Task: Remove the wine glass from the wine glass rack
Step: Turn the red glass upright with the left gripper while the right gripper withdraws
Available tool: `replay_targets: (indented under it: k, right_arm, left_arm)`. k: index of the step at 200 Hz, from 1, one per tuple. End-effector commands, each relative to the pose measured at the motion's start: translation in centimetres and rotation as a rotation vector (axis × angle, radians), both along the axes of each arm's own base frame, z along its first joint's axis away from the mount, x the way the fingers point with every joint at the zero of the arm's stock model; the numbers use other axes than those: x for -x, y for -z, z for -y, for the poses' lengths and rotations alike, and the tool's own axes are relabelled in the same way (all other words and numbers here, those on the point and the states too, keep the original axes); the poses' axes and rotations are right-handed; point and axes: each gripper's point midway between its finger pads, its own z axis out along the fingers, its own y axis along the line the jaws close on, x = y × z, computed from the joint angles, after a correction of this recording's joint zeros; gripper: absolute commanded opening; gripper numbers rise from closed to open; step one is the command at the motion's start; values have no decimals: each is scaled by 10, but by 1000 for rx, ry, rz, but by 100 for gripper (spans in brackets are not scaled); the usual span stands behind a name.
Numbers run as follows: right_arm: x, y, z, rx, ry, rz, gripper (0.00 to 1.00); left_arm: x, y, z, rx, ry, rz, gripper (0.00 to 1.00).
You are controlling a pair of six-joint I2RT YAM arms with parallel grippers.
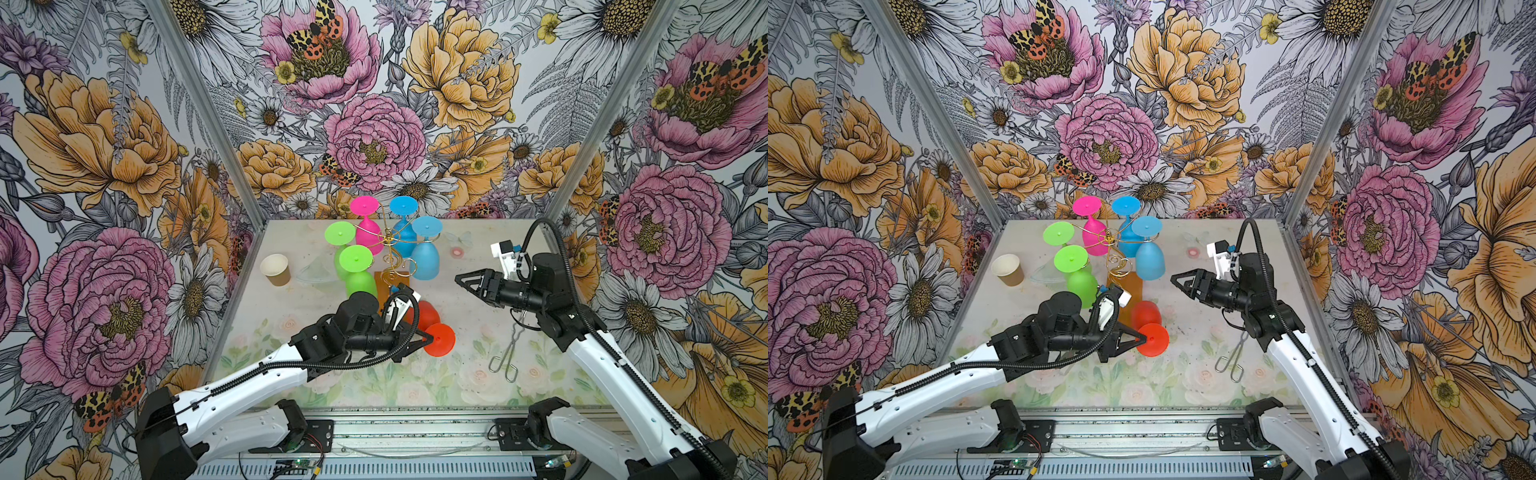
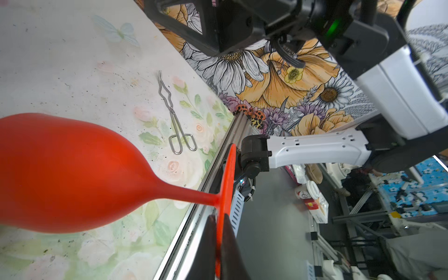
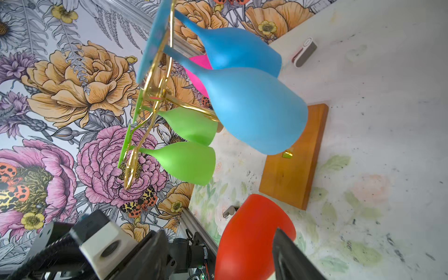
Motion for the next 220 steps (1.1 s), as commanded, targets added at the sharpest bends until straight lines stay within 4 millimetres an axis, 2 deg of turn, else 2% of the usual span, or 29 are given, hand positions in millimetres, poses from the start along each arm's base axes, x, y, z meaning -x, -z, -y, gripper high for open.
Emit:
replay_targets:
  k: [1, 27, 60, 82, 111, 127, 155, 173, 220]
  right_arm:
    - [-1, 22, 9, 25, 34, -103, 75]
    - [-1, 38, 12, 52, 41, -160, 75]
    - [0, 49, 11, 64, 27, -198, 76]
    - [4, 53, 5, 41, -22, -237, 76]
    - [-1, 46, 4, 25, -32, -240, 76]
    - [-5, 40, 5, 20, -30, -233, 76]
    - [-11, 32, 5, 13, -31, -230, 76]
    - [-17, 27, 7, 10, -24, -227, 76]
    - [-26, 9, 9, 30, -30, -207, 73]
  left_arm:
    - [7, -20, 0, 6, 35, 192, 0]
    - [23, -28, -5, 23, 110, 288, 0]
    - [46, -35, -12, 10, 211, 434, 0]
    - [48, -38, -13, -33, 226, 523, 0]
    - [37, -28, -16, -170, 241, 634, 0]
    - [25, -19, -20, -253, 223, 712, 0]
    - [7, -16, -24, -344, 183, 838, 0]
    - [4, -15, -26, -400, 183, 932, 0]
    - [2, 6, -28, -586, 226, 1135, 0]
